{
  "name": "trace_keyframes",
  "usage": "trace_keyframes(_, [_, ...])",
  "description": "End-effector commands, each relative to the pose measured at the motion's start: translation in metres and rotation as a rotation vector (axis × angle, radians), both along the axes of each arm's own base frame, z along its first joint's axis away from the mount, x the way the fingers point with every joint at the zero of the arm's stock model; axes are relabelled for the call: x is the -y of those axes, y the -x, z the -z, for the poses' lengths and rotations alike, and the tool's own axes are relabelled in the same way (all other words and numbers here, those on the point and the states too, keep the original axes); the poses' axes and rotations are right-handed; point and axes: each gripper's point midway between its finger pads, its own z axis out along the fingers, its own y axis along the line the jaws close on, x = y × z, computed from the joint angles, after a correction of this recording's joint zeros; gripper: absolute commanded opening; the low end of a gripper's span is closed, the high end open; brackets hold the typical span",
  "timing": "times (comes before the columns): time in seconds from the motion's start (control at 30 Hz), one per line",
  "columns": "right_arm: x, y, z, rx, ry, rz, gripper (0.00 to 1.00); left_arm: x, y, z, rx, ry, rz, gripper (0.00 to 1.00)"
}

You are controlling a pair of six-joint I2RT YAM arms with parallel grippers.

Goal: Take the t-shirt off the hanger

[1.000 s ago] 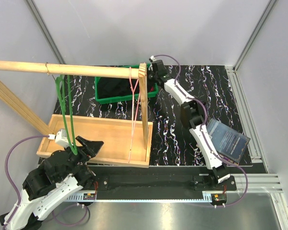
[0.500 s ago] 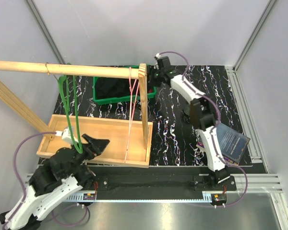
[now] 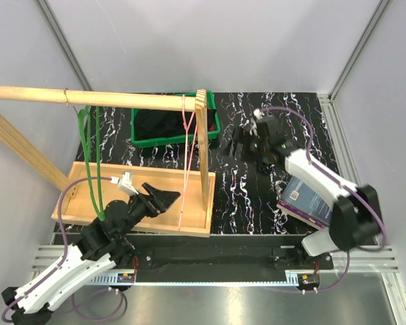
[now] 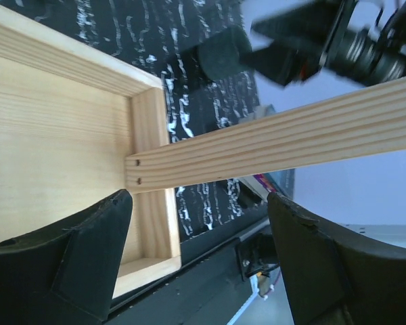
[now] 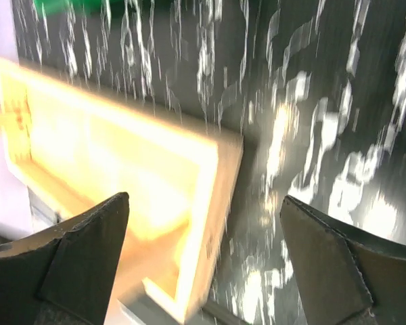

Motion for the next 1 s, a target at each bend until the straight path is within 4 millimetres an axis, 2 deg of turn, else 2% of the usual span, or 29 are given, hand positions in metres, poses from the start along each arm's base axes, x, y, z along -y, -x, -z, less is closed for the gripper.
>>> trace_keyframes(0.0, [-0.003, 0.065, -0.033, 0.104, -0.088, -0.064, 1.0, 0.026, 0.002, -0.02, 0.073, 0.19, 0.087, 0.85])
trace_keyframes(0.03, [0.005, 0.083, -0.015, 0.075, -0.079, -0.064, 1.0, 0.028, 0.005, -0.02, 0.078, 0.212, 0.109, 0.85])
trace_keyframes(0.07, [0.011, 0.097, -0.034, 0.132, -0.128, -0.057, 1.0, 0.031, 0.005, -0.011, 0.058, 0.236, 0.111, 0.85])
trace_keyframes(0.1, [0.019, 0.109, -0.019, 0.118, -0.124, -0.049, 1.0, 0.03, 0.007, -0.011, 0.061, 0.262, 0.114, 0.86])
trace_keyframes(0.13, [0.023, 0.117, -0.02, 0.128, -0.151, -0.031, 1.0, 0.031, 0.008, -0.004, 0.054, 0.269, 0.122, 0.86])
trace_keyframes(0.17, [0.029, 0.128, -0.04, 0.212, -0.215, -0.026, 1.0, 0.03, 0.008, -0.002, 0.041, 0.285, 0.113, 0.86])
trace_keyframes(0.2, [0.03, 0.136, -0.026, 0.229, -0.254, -0.034, 1.0, 0.028, 0.01, -0.005, 0.045, 0.313, 0.112, 0.86])
trace_keyframes(0.23, [0.033, 0.142, -0.026, 0.22, -0.302, 0.0, 1.0, 0.029, 0.01, 0.003, 0.022, 0.333, 0.109, 0.86])
trace_keyframes(0.27, [0.04, 0.151, -0.038, 0.279, -0.363, 0.021, 1.0, 0.029, 0.011, 0.006, 0.014, 0.344, 0.111, 0.86])
trace_keyframes(0.3, [0.047, 0.155, -0.013, 0.249, -0.362, 0.065, 1.0, 0.027, 0.013, -0.001, 0.039, 0.386, 0.117, 0.86])
trace_keyframes(0.33, [0.05, 0.159, -0.007, 0.22, -0.403, 0.103, 1.0, 0.029, 0.014, 0.006, 0.018, 0.398, 0.12, 0.86])
trace_keyframes(0.37, [0.053, 0.168, -0.013, 0.254, -0.45, 0.099, 1.0, 0.028, 0.015, 0.002, 0.024, 0.418, 0.125, 0.86])
trace_keyframes(0.4, [0.055, 0.174, 0.009, 0.206, -0.443, 0.107, 1.0, 0.029, 0.016, 0.009, 0.023, 0.427, 0.13, 0.86])
trace_keyframes(0.43, [0.055, 0.178, 0.013, 0.166, -0.488, 0.128, 1.0, 0.031, 0.017, 0.018, 0.0, 0.423, 0.138, 0.86])
trace_keyframes(0.47, [0.056, 0.185, 0.007, 0.183, -0.547, 0.117, 1.0, 0.032, 0.018, 0.021, -0.008, 0.416, 0.148, 0.86])
trace_keyframes(0.5, [0.055, 0.188, 0.024, 0.14, -0.559, 0.132, 1.0, 0.033, 0.019, 0.027, -0.022, 0.396, 0.151, 0.86])
trace_keyframes(0.53, [0.054, 0.19, 0.026, 0.104, -0.601, 0.144, 1.0, 0.036, 0.021, 0.032, -0.03, 0.379, 0.168, 0.86])
trace_keyframes(0.67, [0.049, 0.191, 0.074, -0.041, -0.534, 0.168, 1.0, 0.04, 0.024, 0.053, -0.07, 0.343, 0.188, 0.86])
trace_keyframes(0.73, [0.054, 0.192, 0.089, -0.062, -0.474, 0.181, 1.0, 0.042, 0.025, 0.07, -0.109, 0.34, 0.191, 0.86])
trace_keyframes(0.8, [0.052, 0.195, 0.089, -0.052, -0.466, 0.145, 1.0, 0.041, 0.024, 0.075, -0.113, 0.332, 0.187, 0.87])
trace_keyframes(0.97, [0.046, 0.202, 0.067, 0.048, -0.513, 0.047, 1.0, 0.041, 0.026, 0.082, -0.113, 0.292, 0.198, 0.88])
